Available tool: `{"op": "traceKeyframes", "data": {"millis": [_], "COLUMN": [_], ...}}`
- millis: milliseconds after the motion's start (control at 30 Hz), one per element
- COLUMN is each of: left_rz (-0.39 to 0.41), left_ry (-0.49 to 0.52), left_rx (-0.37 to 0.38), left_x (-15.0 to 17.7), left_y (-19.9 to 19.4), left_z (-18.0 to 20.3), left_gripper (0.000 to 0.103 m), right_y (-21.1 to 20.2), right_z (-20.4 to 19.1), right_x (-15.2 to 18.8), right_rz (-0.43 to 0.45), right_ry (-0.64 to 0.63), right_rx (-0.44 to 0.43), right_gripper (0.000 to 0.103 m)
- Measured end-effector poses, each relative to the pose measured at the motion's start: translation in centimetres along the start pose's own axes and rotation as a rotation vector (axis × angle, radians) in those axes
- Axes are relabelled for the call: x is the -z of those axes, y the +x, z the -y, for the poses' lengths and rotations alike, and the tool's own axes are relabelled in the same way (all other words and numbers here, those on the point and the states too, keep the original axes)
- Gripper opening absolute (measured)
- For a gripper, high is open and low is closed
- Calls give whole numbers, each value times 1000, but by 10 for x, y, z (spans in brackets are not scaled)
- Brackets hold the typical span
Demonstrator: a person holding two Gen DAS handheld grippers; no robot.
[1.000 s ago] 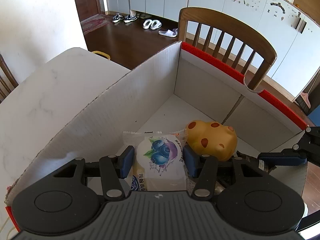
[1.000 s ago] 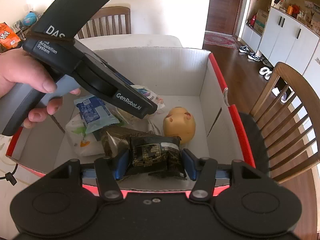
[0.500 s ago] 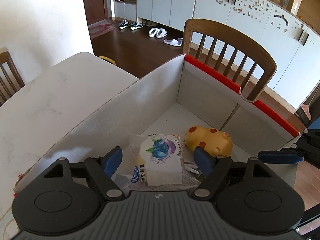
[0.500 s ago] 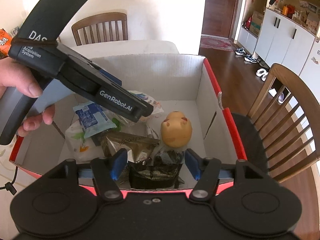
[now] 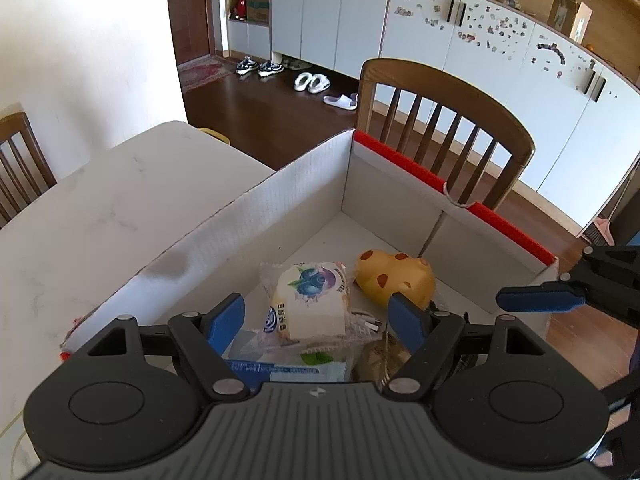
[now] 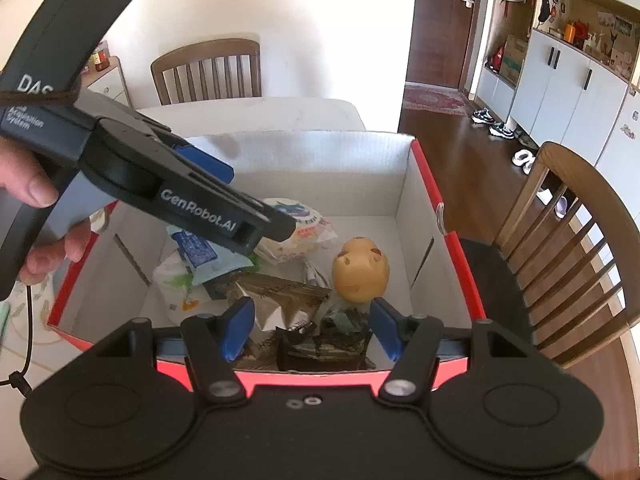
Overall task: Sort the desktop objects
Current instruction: 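Open the left tool and withdraw both tools back over the placemat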
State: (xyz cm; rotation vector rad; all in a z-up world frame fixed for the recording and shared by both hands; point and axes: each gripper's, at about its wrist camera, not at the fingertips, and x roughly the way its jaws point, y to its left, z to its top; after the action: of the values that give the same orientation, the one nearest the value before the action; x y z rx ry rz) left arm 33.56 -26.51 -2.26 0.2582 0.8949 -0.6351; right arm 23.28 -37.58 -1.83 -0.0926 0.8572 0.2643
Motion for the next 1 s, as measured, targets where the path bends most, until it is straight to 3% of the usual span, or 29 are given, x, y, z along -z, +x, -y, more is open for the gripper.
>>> {"op": "traceKeyframes", "data": {"millis": [533, 1000], "left_rz": [87, 136], "left_ry": [-41, -79], "left_rx": [3, 11], "left_x": [23, 63], "left_y": [-65, -111], "left_z": [-10, -32], "left_gripper": [78, 78], "right_y": [-31, -49], "right_z": [-28, -72], "right_x": [-1, -5], "right_rz": [35, 63], "right_ry": [-28, -59], "right_rx": [4, 3], "right_gripper": [64, 64]}}
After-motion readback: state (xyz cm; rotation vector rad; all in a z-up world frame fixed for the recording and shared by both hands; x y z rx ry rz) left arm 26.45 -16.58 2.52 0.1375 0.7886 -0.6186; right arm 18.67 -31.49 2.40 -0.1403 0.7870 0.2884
